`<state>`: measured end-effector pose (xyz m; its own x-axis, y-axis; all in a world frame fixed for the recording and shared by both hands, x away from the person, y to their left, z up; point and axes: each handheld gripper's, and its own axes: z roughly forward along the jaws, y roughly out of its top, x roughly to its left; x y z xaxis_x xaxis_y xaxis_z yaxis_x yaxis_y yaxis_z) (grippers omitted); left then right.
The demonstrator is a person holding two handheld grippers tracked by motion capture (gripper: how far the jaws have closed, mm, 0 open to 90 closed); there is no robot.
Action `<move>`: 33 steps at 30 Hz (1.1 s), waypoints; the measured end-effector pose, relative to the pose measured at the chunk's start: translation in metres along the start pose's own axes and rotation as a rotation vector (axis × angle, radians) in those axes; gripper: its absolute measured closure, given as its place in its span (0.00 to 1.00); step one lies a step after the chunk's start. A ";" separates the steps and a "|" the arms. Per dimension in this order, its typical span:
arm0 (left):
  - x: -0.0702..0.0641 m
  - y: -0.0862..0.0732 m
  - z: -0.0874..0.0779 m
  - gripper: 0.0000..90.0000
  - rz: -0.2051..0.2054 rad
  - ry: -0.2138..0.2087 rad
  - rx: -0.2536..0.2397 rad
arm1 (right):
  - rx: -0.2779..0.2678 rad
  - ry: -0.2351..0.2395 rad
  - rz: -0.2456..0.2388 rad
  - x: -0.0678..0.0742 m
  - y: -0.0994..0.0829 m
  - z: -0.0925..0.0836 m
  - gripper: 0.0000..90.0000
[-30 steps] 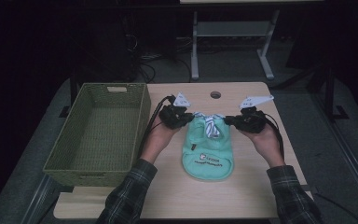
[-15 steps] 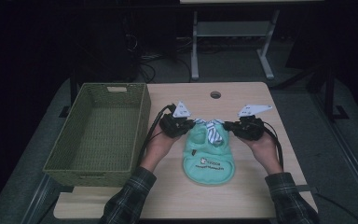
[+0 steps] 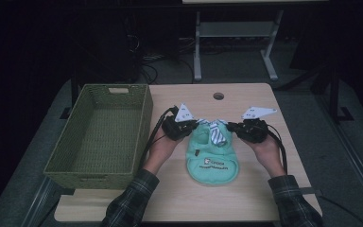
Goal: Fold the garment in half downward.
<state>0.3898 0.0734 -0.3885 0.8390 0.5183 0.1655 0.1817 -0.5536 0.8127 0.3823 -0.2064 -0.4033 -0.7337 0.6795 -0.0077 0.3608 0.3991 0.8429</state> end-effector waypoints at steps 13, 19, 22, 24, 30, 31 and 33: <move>-0.014 0.004 -0.025 0.88 -0.013 -0.047 -0.044 | -0.063 0.020 -0.016 0.011 0.000 -0.021 0.93; -0.021 -0.005 -0.035 0.93 -0.032 -0.084 -0.055 | -0.085 0.064 -0.008 0.022 -0.007 -0.032 0.94; -0.028 -0.010 -0.036 0.94 -0.035 -0.104 -0.051 | -0.070 0.050 -0.039 0.029 -0.013 -0.033 0.95; -0.032 -0.011 -0.037 0.94 -0.022 -0.112 -0.041 | -0.064 0.053 -0.050 0.031 -0.016 -0.034 0.95; -0.043 -0.015 -0.039 0.96 -0.006 -0.142 -0.020 | -0.047 0.065 -0.046 0.037 -0.026 -0.038 0.95; -0.045 -0.016 -0.039 0.96 -0.003 -0.147 -0.013 | -0.041 0.065 -0.045 0.038 -0.027 -0.038 0.95; -0.048 -0.018 -0.039 0.96 0.001 -0.156 -0.008 | -0.040 0.070 -0.048 0.041 -0.032 -0.040 0.95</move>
<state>0.3266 0.0841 -0.3890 0.9088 0.4098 0.0780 0.1772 -0.5486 0.8171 0.3177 -0.2163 -0.4089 -0.7883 0.6151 -0.0122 0.3021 0.4043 0.8633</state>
